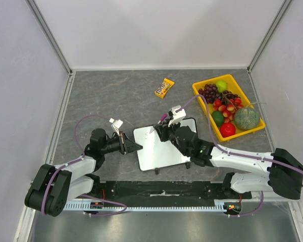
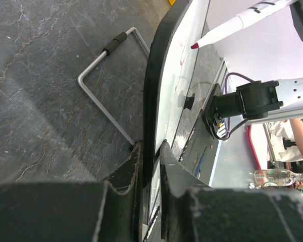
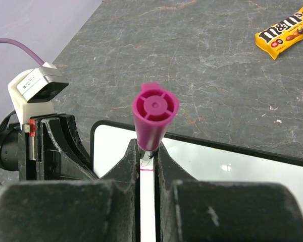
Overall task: Write a sentence on the whiteboard
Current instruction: Write on the whiteboard marker without the cap.
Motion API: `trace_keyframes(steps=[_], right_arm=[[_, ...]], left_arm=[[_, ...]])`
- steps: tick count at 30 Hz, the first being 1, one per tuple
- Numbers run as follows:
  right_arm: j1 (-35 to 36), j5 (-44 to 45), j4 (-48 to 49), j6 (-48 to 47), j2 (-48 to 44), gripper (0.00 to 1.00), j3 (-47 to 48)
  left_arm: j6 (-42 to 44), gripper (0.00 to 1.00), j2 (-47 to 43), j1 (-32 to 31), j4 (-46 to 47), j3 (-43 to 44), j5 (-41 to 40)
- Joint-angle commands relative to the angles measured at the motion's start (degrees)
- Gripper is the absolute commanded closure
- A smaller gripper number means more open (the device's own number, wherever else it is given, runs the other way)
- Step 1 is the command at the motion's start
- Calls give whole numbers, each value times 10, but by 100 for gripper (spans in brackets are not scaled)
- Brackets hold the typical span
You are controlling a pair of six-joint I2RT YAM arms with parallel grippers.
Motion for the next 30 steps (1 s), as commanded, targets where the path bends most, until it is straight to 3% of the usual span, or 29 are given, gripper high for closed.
trace_keyframes(steps=[1,30], right_arm=[[-1,20,25,-8,11,100,25],[0,-5,-16,17,-21,100,-38]], left_arm=[[28,98,7,2,-34,-8,-36],[27,98,3,2,-34,-10,-36]])
